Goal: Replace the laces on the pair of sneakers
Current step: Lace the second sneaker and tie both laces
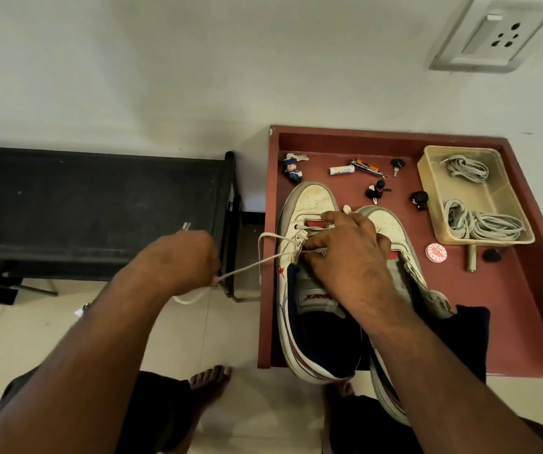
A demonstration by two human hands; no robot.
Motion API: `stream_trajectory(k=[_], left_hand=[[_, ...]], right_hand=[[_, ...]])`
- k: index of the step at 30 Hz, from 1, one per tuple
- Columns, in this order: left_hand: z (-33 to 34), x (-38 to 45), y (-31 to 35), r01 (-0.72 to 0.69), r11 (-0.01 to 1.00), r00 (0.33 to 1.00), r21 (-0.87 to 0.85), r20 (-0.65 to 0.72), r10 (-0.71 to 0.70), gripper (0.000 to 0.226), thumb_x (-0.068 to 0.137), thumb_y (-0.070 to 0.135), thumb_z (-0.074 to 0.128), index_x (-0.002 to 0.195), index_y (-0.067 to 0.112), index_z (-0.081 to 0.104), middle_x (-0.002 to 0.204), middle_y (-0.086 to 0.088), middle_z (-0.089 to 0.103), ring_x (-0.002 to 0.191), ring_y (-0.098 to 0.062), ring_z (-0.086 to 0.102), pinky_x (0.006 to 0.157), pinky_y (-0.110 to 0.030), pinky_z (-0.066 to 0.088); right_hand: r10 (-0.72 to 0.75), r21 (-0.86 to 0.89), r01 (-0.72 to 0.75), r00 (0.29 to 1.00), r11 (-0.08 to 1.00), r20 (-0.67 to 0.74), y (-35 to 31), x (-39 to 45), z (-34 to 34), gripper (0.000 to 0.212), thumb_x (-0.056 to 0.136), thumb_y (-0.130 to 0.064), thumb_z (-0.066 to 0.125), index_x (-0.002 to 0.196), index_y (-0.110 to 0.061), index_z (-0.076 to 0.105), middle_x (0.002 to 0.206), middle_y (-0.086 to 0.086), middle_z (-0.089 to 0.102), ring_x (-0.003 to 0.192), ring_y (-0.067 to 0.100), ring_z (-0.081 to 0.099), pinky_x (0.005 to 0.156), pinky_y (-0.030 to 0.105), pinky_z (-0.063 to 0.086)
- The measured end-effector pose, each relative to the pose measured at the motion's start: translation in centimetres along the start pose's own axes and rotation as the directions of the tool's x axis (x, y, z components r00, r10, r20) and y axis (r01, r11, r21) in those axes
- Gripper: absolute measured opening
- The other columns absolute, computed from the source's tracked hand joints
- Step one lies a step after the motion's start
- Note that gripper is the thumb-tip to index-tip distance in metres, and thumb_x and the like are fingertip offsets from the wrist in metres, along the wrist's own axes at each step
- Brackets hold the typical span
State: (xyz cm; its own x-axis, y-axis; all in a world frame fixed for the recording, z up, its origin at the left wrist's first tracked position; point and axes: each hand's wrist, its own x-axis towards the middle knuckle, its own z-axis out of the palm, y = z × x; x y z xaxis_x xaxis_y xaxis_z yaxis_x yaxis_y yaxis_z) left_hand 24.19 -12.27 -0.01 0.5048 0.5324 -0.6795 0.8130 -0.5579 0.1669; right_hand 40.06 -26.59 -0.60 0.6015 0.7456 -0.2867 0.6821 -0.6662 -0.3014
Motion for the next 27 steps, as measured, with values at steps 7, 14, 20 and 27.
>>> stream_trajectory(k=[7,14,20,27], left_hand=[[2.5,0.7,6.0,-0.386,0.805,0.919,-0.451,-0.258,0.297,0.017,0.099,0.021,0.054,0.111,0.020,0.066,0.094,0.008,0.063,0.075,-0.005,0.060,0.061,-0.013,0.048],[1.0,1.3,1.9,-0.148,0.934,0.989,-0.326,-0.072,0.132,0.017,0.095,0.020,0.062,0.078,0.023,0.064,0.070,0.004,0.063,0.053,-0.003,0.056,0.050,-0.017,0.043],[1.4,1.1,3.8,-0.113,0.850,0.993,-0.514,-0.080,0.083,0.026,0.096,0.040,0.055,0.084,0.018,0.065,0.072,-0.003,0.062,0.049,-0.010,0.053,0.047,-0.022,0.044],[1.8,1.5,4.5,-0.262,0.718,0.939,-0.644,-0.342,0.036,0.029,0.097,0.022,0.058,0.126,0.023,0.065,0.113,0.008,0.068,0.096,0.000,0.058,0.087,-0.019,0.046]], right_hand=[[-0.007,-0.040,0.008,1.000,0.999,0.011,-0.1,0.1,0.1,0.023,0.088,-0.036,0.065,0.110,-0.038,0.070,0.150,-0.015,0.034,0.142,0.019,0.018,0.112,0.048,0.018],[0.028,0.002,-0.028,1.000,1.000,-0.011,0.4,-0.3,-0.7,0.040,0.085,-0.023,0.069,0.122,-0.038,0.064,0.145,-0.010,0.039,0.133,0.019,0.031,0.109,0.042,0.029],[0.069,0.114,-0.072,0.997,0.991,0.036,0.6,-0.3,-1.5,0.043,0.087,-0.008,0.062,0.125,-0.026,0.060,0.115,-0.001,0.065,0.091,0.015,0.059,0.075,0.020,0.039],[0.076,0.092,-0.080,0.996,0.993,0.047,0.6,0.2,-1.9,0.027,0.088,-0.007,0.059,0.104,-0.028,0.067,0.102,-0.001,0.068,0.080,0.016,0.059,0.070,0.021,0.041]])
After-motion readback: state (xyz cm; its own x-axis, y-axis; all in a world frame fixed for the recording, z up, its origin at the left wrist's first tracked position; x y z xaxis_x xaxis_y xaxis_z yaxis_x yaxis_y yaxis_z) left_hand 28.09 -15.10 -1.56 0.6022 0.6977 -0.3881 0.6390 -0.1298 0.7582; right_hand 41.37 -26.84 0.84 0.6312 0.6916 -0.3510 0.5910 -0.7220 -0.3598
